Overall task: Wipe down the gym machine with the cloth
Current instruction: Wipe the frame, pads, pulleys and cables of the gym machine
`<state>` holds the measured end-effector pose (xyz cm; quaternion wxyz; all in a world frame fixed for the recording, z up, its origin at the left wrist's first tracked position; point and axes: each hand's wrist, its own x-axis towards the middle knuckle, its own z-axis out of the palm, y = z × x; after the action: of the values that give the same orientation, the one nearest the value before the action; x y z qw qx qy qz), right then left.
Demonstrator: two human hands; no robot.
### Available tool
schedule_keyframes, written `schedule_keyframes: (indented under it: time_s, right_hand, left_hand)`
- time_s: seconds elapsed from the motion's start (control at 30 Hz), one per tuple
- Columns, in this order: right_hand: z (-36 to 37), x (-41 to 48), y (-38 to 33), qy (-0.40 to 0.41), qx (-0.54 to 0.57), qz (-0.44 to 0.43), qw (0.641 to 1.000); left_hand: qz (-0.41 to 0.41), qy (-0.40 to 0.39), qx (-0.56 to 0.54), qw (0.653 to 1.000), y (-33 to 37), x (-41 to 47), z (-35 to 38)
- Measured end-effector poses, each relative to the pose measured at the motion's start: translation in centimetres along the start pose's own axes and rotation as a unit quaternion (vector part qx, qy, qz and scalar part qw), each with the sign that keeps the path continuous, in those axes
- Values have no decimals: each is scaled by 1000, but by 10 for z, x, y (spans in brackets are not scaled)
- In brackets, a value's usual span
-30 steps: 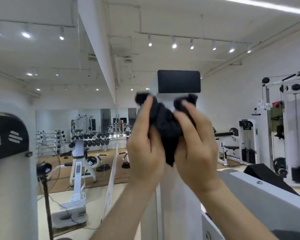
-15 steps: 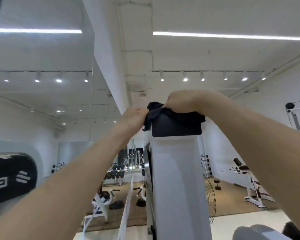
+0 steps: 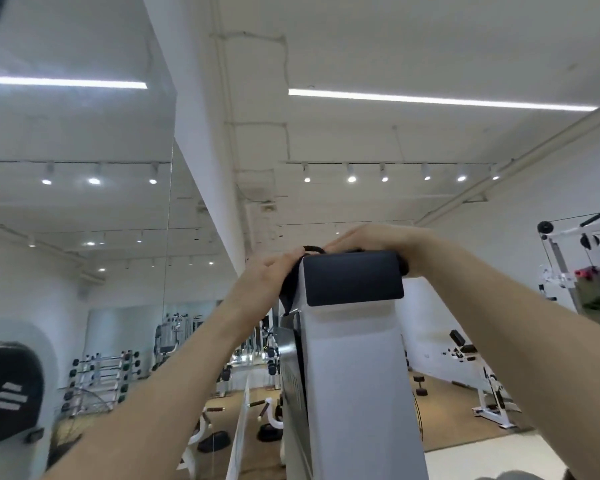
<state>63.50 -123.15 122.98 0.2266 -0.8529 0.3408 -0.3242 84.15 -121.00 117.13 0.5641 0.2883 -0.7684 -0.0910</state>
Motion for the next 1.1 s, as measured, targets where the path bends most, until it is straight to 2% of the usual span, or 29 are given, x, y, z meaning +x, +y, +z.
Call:
schedule_keyframes:
  time_s: [0.1,0.17,0.3,0.33,0.4,0.5,0.57,0.63,0.67,0.73,0.8,0.9,0.97,1.03,1.1]
  right_hand:
    - [-12,-32,-13,-54,26,-70,996]
    - [-7,-34,-18,-50,53,-67,995]
    - [10,-11,-1,52,-23,13,998]
    - [13,-10,7,55,-49,7,997]
    - [19,-8,15,92,-26,-5,995]
    - [31,-21,19,99,-32,-49,993]
    - [29,-31,20,107,82,-76,988]
    - [29,-45,12,115,202,-153,961]
    - [32,-52,11,146,201,-189,950]
    - [51,-62,15,271,150,-233,922]
    - [78,-67,13,416,86,-281,861]
    - [104,-70,12,517,-57,-354,778]
    - [121,-74,24,558,-144,-353,737]
    - [143,-82,44,568,-195,-319,733]
    - [165,-92,62,533,-225,-267,771]
  left_hand:
    - [89,-33,-30,995,9,-11,-9]
    - [92,1,-18,996,-5,-5,-9]
    - [-33,57,8,998,-54,22,0]
    - [-65,69,14,995,-64,29,3]
    - [-108,96,4,990,-77,41,9]
    - [-130,121,-32,984,-65,38,13]
    - [-97,113,-84,985,-46,26,13]
    - [-28,100,-164,981,-22,8,16]
    - [8,102,-190,976,-13,-1,20]
    - [60,116,-218,967,-1,-21,32]
    - [88,146,-220,960,7,-41,38]
    - [174,171,-151,958,11,-54,36]
    - [265,152,-75,949,6,-62,36]
    - [318,132,24,938,-14,-78,43]
    - [297,155,66,940,-44,-101,55]
